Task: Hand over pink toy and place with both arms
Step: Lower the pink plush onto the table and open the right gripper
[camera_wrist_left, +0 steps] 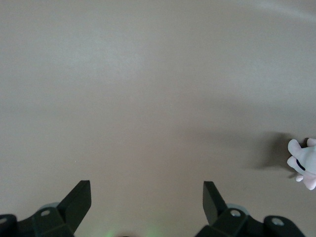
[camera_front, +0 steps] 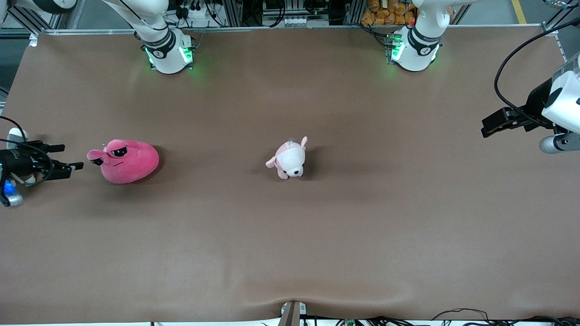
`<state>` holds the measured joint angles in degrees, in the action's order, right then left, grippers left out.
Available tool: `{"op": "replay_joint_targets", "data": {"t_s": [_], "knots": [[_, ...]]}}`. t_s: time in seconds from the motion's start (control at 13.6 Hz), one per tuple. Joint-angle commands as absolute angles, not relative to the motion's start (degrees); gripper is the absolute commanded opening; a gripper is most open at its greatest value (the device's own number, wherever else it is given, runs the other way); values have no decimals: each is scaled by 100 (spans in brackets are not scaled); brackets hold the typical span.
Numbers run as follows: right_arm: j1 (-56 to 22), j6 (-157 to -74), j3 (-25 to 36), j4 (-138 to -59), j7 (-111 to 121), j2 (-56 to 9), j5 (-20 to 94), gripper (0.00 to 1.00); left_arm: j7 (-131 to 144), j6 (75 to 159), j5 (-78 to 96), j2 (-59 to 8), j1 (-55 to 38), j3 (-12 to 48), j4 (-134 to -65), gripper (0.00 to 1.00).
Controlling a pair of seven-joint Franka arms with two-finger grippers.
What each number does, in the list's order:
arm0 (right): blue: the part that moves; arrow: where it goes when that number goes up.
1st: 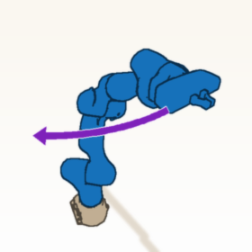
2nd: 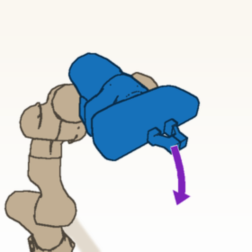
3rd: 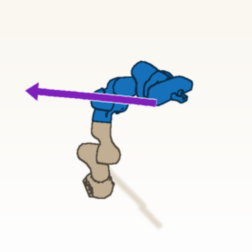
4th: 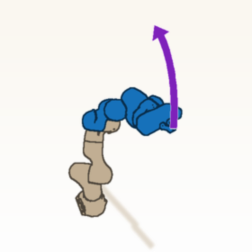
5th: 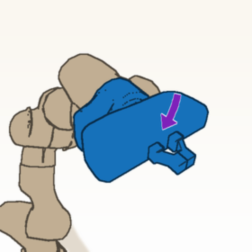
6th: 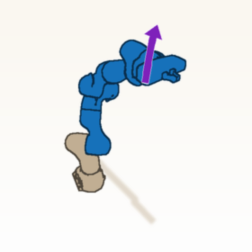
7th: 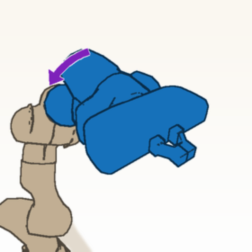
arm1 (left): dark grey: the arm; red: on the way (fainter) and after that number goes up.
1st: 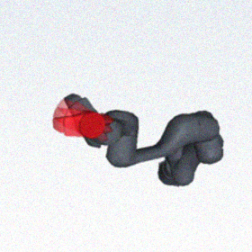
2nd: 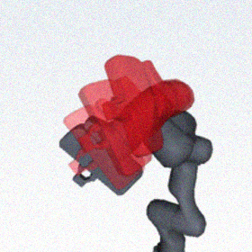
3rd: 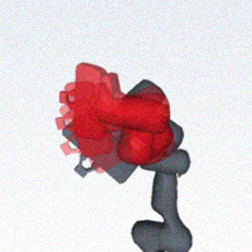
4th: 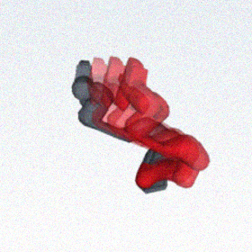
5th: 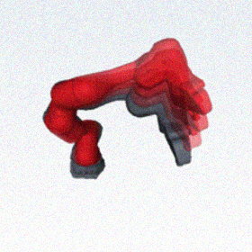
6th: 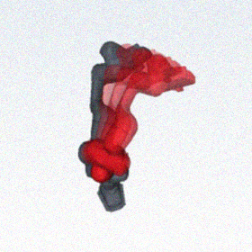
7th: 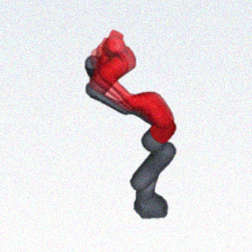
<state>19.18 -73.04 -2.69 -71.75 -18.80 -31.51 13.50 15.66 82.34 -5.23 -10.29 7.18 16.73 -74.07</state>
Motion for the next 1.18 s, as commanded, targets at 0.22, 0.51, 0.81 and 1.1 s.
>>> {"op": "replay_joint_targets", "data": {"t_s": [0.22, 0.51, 0.81, 1.1], "knots": [[1091, -7708, -272, -7479, -1284, -2252, 1239, 100, 1029, 8200, -396, -801, 862, 1461, -7602, 100], [836, -8040, -264, -8321, -652, -1120, 759, 100, 950, 8104, -256, -590, -25, 432, -7769, 100], [134, -8306, 218, -8745, 51, -300, 229, 100, 835, 8103, -185, -256, -560, -288, -8243, 100], [-9, -8218, 448, -8719, 291, 149, 202, 100, 651, 8104, -185, -18, -607, -413, -8595, 100]]}}
